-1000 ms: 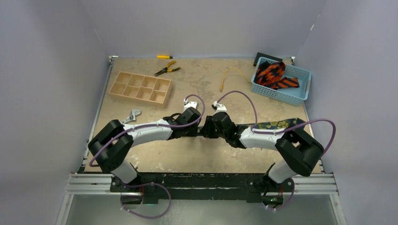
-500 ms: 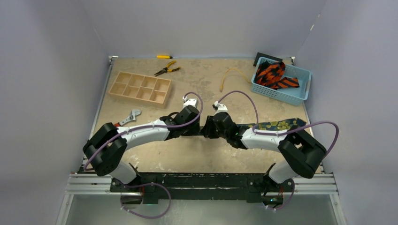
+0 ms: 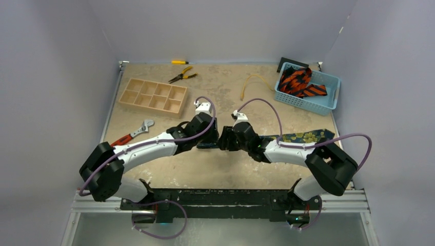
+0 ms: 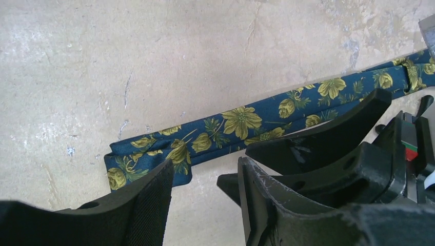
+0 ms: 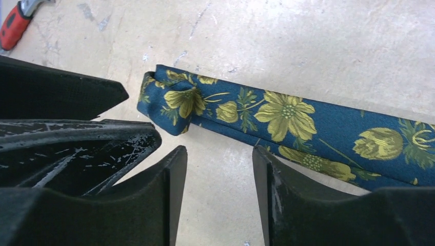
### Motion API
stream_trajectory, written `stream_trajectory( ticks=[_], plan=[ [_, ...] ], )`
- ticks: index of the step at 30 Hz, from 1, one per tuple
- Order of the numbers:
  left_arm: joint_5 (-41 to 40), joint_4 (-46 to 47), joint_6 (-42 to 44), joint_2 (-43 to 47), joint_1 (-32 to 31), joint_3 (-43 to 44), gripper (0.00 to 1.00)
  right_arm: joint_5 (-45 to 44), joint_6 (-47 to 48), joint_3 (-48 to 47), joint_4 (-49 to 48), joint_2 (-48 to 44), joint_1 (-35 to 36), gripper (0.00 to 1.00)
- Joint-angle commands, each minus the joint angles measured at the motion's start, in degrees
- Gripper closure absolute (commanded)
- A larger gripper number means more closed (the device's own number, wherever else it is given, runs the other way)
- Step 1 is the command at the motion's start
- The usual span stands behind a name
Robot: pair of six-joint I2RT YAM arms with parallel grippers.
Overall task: Roll the ties
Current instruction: Roll the tie at the center of the board.
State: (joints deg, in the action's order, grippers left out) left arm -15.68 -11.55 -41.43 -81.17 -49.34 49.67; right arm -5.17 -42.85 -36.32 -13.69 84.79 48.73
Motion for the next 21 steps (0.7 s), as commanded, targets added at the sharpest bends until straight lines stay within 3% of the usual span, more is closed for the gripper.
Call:
stream_trajectory(
  ticks=[1, 4, 9, 21],
  plan=[
    [-3.3, 0.6, -1.7, 2.5, -0.3, -1.2, 0.52, 3.6, 1.1, -3.1, -2.5, -0.7, 0.2, 0.43],
    [-7.7, 0.3, -3.6, 6.2, -0.3, -3.3, 0.52, 4.4, 0.8, -4.8, -2.3, 1.2, 0.2, 0.42],
    [-13.3, 0.4, -8.3, 13.2, 1.0, -9.6, 0.45, 5.0, 0.8, -8.3, -2.5, 4.7, 0.2, 0.48],
    [1.4, 11.7, -9.2, 21.8, 11.9, -22.0, 0.41, 6.6, 1.5, -12.4, 0.7, 10.5, 0.2, 0.61]
  ],
)
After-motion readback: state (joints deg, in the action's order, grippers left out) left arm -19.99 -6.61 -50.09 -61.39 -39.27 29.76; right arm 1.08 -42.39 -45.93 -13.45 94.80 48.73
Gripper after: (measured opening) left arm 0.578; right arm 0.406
